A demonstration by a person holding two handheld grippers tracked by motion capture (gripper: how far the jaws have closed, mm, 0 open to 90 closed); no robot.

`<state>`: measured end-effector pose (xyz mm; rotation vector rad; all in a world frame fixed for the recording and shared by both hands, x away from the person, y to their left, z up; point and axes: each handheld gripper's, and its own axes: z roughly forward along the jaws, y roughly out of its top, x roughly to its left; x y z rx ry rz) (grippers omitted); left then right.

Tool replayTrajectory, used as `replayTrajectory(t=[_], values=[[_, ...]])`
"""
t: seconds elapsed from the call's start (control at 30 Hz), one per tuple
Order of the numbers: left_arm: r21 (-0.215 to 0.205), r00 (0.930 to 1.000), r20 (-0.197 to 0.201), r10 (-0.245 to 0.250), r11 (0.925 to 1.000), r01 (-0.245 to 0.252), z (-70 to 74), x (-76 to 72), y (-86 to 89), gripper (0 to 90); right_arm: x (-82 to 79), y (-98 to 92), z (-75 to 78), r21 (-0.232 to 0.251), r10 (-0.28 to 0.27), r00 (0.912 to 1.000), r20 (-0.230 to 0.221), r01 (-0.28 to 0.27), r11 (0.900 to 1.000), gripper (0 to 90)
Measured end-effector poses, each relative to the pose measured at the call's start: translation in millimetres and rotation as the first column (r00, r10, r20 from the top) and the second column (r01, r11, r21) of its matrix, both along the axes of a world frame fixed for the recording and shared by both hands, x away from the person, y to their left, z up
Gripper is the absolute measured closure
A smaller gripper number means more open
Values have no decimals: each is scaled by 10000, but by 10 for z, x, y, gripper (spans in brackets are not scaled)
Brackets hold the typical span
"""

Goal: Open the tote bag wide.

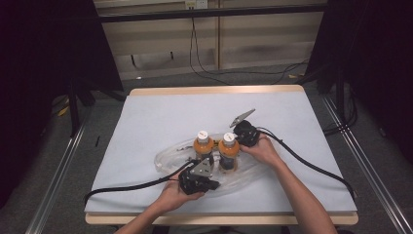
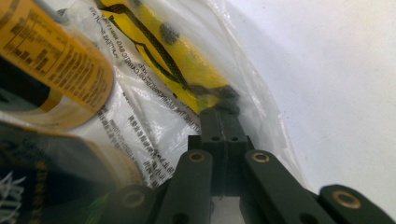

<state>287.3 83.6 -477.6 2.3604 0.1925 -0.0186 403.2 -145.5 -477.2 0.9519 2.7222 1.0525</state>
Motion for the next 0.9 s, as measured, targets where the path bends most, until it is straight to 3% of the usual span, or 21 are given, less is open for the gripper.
replayTrajectory(t=[0.03, 0.27, 0.3, 0.53, 0.57, 0.63, 0.67, 0.77, 0.8, 0.9], values=[[143, 9999, 91, -67, 9999, 65, 10, -6, 1, 900, 14, -3, -2, 34, -68, 10000, -15, 68, 10000, 900], [-1, 9998, 57, -186, 9998, 186, 3, -37, 0, 900, 56, 18, -7, 18, -285, 9995, 111, 285, 9996, 900], [176, 9998, 20, -216, 9996, 216, 15, -49, 4, 900, 58, 24, -2, -53, -301, 9995, 130, 301, 9995, 900], [38, 9997, -62, -227, 9997, 227, 6, -62, 4, 900, 120, 75, 6, -278, -508, 9983, 276, 516, 9983, 900], [243, 9997, 21, -259, 9994, 258, 20, -62, 7, 900, 130, 78, 6, -287, -557, 9981, 264, 564, 9980, 900], [46, 9995, 157, -259, 9997, 258, 5, -89, 1, 900, 152, 76, 1, -261, -602, 9977, 315, 610, 9978, 900], [347, 9986, 395, -355, 9988, 341, 28, -108, -1, 900, 157, 78, 1, -245, -694, 9971, 301, 702, 9972, 900], [-148, 9992, -364, -154, 9998, 148, -10, -69, 26, 900, 190, 77, 2, -287, -670, 9973, 297, 678, 9973, 900], [-291, 9992, -343, -188, 9994, 178, -22, -54, 26, 900, 199, 85, 9, -371, -680, 9973, 269, 690, 9969, 900], [-103, 9995, -235, -207, 9997, 204, -8, -71, 26, 900, 245, 99, 11, -506, -649, 9971, 405, 669, 9965, 900]])
